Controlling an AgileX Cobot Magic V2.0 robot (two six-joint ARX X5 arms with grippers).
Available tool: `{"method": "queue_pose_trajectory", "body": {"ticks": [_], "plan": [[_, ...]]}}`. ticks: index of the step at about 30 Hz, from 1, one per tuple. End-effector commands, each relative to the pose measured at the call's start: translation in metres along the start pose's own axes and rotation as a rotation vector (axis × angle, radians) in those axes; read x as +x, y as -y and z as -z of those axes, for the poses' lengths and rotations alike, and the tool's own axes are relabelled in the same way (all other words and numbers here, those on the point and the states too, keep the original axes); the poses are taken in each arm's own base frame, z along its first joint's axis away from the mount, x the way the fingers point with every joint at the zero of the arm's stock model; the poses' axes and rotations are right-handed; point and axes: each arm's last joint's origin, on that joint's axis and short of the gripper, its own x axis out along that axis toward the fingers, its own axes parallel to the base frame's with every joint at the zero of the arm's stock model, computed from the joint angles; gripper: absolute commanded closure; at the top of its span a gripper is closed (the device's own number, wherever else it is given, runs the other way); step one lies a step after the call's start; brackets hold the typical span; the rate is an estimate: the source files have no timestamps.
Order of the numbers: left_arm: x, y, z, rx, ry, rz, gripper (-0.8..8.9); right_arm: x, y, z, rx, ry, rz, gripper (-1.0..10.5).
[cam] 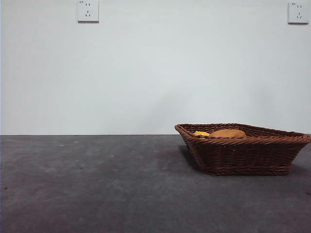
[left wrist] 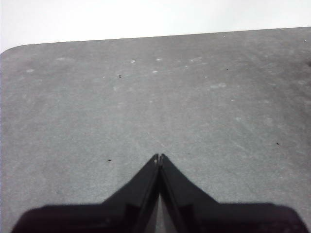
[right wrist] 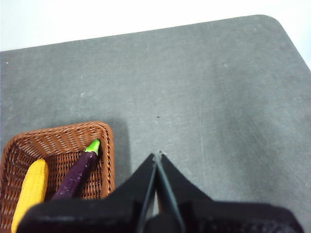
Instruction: Help me put the vegetables on the table into the basket
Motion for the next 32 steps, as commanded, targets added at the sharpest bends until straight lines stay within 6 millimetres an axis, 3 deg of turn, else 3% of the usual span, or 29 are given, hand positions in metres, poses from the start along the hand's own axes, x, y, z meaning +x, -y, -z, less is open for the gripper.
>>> {"method": "queue_pose_trajectory", "body": {"ticks": [1, 12, 15, 18, 21, 24, 32], "plan": [[0.001, 0.0, 0.002, 0.004, 0.001, -0.001, 8.17, 0.002, 0.0, 0.0, 0.011, 0.002, 0.001, 9.6], [0.001, 0.0, 0.002, 0.004, 0.001, -0.001, 8.17, 0.006, 0.0, 0.0, 0.01, -0.006, 0.004, 9.6], [0.001, 0.0, 0.002, 0.004, 0.0, -0.001, 8.17, -0.013, 0.002, 0.003, 0.009, 0.011, 0.066, 9.6], [0.001, 0.0, 0.003, 0.004, -0.003, -0.001, 8.17, -0.052, -0.001, 0.017, 0.006, 0.131, 0.046, 9.6], [0.001, 0.0, 0.003, 0.004, -0.006, -0.001, 8.17, -0.075, 0.002, 0.051, 0.013, 0.338, 0.03, 9.6], [0.001, 0.0, 0.003, 0.004, -0.006, -0.001, 8.17, -0.084, 0.005, 0.11, 0.018, 0.499, 0.022, 9.6], [0.001, 0.0, 0.003, 0.004, -0.008, -0.001, 8.17, -0.059, 0.013, 0.226, 0.052, 0.561, 0.004, 9.6]]}}
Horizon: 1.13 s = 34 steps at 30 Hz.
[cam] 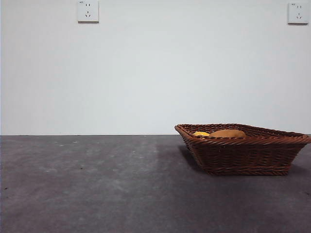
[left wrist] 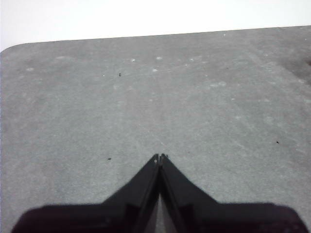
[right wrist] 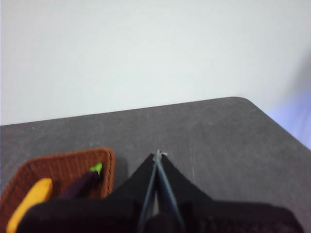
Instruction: Help me put the vegetables on the table into the basket
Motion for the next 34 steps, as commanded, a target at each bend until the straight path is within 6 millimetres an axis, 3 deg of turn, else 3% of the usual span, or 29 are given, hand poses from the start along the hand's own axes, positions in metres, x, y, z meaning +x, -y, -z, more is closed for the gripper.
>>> {"method": "queue_pose_trajectory", "body": {"ticks": [1, 6, 10, 23, 34], "plan": [[0.001, 0.0, 0.003, 0.004, -0.003, -0.001, 8.17, -0.003, 0.003, 0.043, 0.066, 0.032, -0.004, 9.6], [0.001, 0.0, 0.003, 0.004, -0.003, -0.001, 8.17, -0.002, 0.006, 0.096, 0.145, 0.055, -0.009, 9.6], [0.001, 0.0, 0.003, 0.004, -0.003, -0.001, 8.17, -0.001, 0.007, 0.119, 0.143, 0.002, -0.001, 9.6], [0.001, 0.0, 0.003, 0.004, -0.003, -0.001, 8.17, -0.003, 0.004, 0.131, -0.173, -0.111, -0.028, 9.6], [0.001, 0.0, 0.003, 0.004, -0.004, -0.001, 8.17, -0.003, 0.004, 0.131, -0.183, -0.11, -0.039, 9.6]]}}
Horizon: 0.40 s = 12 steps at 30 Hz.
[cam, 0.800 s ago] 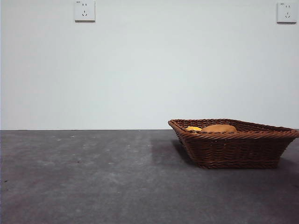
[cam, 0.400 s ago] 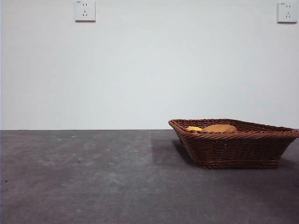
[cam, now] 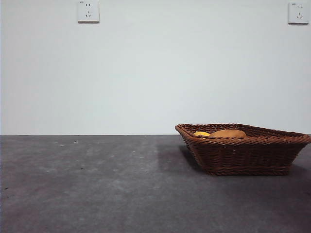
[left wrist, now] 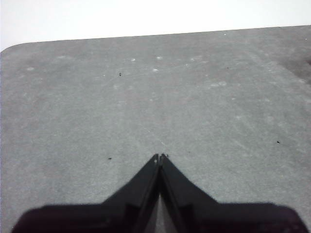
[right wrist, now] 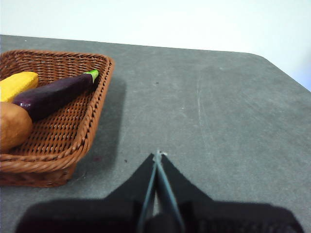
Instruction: Help me put the vegetables on the table into the basket
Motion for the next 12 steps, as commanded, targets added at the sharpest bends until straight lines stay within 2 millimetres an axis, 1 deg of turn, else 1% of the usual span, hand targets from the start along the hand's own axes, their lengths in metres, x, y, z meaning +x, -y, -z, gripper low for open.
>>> {"method": "queue_pose_trajectory", "body": {"ticks": [1, 12], "plan": [[0.0011, 0.0001, 0.0027, 0.004, -0.003, -0.001, 8.17, 0.0003, -0.0001, 0.0019, -0.008, -0.008, 0.003, 9.6], [0.0011, 0.0001, 0.0027, 0.004, -0.003, -0.001, 8.17, 0.0003, -0.0001, 0.0019, -0.008, -0.009, 0.003, 9.6]]}}
